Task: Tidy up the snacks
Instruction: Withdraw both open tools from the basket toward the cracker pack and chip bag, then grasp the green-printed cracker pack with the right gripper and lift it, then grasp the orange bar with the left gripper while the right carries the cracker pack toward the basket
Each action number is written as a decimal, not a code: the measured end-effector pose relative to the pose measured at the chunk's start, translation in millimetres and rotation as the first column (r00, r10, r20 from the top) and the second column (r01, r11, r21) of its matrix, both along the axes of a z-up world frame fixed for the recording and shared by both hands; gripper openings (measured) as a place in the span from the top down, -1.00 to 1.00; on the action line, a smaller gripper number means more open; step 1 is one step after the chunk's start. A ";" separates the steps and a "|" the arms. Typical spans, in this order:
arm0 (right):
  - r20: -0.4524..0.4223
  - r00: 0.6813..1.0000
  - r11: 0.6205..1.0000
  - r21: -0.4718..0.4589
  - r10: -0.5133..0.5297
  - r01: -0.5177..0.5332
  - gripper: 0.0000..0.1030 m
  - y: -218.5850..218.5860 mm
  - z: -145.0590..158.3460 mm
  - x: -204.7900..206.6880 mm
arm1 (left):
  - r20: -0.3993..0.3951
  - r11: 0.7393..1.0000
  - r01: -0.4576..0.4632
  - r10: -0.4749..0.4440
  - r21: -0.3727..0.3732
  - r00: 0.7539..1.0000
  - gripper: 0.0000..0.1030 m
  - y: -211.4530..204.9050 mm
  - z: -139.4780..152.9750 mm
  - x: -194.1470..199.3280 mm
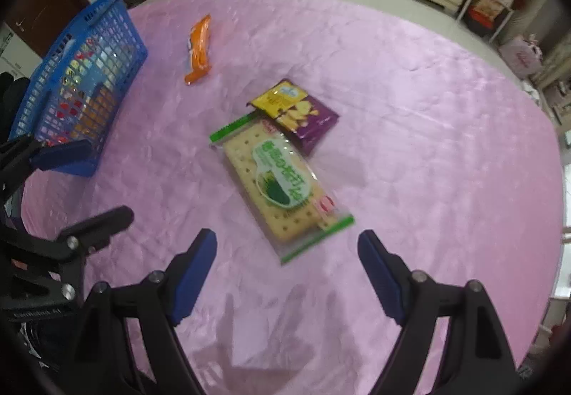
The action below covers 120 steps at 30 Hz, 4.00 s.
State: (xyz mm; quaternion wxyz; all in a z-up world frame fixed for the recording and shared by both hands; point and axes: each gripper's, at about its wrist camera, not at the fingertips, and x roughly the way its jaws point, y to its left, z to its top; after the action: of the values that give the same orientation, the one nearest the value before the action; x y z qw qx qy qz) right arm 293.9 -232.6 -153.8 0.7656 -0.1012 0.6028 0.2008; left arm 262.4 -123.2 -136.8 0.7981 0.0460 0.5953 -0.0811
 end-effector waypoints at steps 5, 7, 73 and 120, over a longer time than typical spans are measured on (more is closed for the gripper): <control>-0.026 0.999 1.000 0.007 0.026 -0.025 -0.64 7.5 -25.7 20.5 | -0.042 1.000 -0.029 0.029 -0.010 0.999 -0.49 6.7 -22.2 10.6; -0.030 0.999 0.999 0.010 0.032 -0.032 -0.64 9.4 -33.9 26.9 | -0.049 1.000 -0.028 0.028 -0.002 0.998 -0.49 9.6 -28.1 12.5; 0.124 0.981 0.987 0.085 -0.148 0.139 -0.28 -0.4 -3.2 69.1 | -0.014 0.940 -0.337 0.338 0.046 0.941 -0.48 55.2 -19.1 141.9; 0.218 0.971 0.987 0.147 -0.096 0.064 -0.28 66.5 126.8 -49.9 | 0.158 0.967 -0.207 0.230 -0.150 0.960 0.57 151.3 109.4 -40.3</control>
State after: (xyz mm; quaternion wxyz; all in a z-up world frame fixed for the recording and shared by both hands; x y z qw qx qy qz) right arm 244.0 -166.1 -27.0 0.8415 -0.0452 0.5004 0.1984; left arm 222.1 28.1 -27.4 0.8523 -0.0663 0.5182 -0.0271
